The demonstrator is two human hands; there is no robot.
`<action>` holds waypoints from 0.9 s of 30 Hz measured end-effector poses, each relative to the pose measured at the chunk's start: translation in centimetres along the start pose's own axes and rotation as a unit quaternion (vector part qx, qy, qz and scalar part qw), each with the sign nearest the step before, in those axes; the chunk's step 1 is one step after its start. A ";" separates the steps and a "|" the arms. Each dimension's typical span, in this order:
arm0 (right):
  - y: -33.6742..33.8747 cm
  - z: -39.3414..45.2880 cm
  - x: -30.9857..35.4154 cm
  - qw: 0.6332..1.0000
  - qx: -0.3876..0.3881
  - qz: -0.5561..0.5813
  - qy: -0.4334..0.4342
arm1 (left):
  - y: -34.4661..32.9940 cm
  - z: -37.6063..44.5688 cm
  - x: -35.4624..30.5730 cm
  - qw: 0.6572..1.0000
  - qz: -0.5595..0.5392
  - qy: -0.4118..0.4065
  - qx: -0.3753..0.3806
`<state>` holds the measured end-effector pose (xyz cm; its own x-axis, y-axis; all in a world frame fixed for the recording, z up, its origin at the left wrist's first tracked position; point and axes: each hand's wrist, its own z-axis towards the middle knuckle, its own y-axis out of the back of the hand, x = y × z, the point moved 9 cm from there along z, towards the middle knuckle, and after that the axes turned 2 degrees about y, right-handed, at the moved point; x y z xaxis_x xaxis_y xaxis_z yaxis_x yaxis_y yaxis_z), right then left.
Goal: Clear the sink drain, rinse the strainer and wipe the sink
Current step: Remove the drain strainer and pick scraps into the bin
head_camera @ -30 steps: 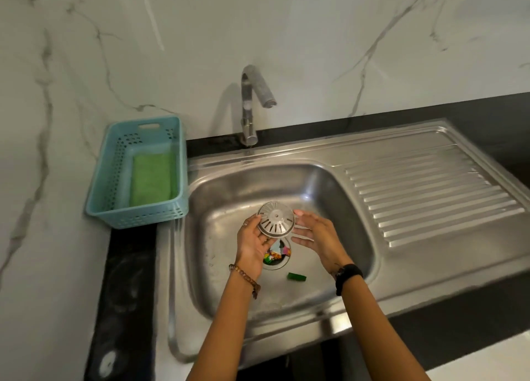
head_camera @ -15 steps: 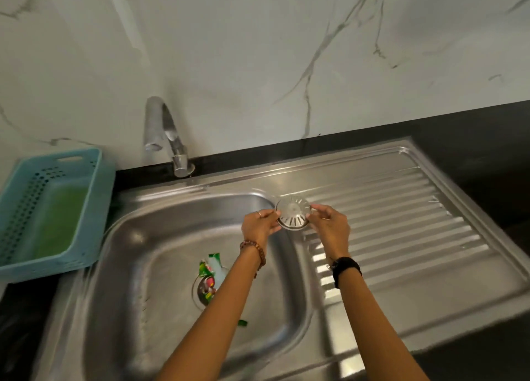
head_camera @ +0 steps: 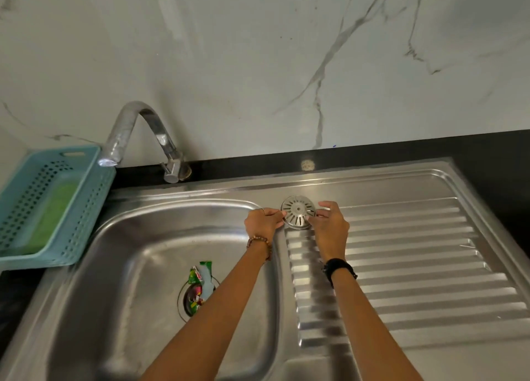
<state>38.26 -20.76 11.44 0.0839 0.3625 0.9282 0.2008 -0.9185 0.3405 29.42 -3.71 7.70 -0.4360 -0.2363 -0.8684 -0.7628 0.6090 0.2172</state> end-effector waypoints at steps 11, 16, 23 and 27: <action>-0.2 -0.6 0.9 0.995 -0.023 -0.076 0.052 | -0.1 -1.0 0.2 0.999 0.025 -0.012 -0.028; -0.2 -3.4 2.4 0.991 -0.085 -0.077 0.066 | 1.5 -1.9 1.8 1.000 -0.012 -0.014 0.016; -12.2 -14.9 1.9 0.971 0.156 -0.119 0.134 | 15.7 0.2 9.6 0.991 0.103 0.008 -0.079; -19.0 -19.4 -5.6 0.932 0.293 -0.213 -0.011 | 21.4 2.6 13.3 0.974 0.202 0.032 -0.092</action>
<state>15.07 -8.45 2.66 -0.1066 0.6844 0.7213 0.7183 -0.4486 0.5319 8.53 8.12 -0.35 -0.7433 -0.0562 -0.6666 -0.5928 0.5171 0.6174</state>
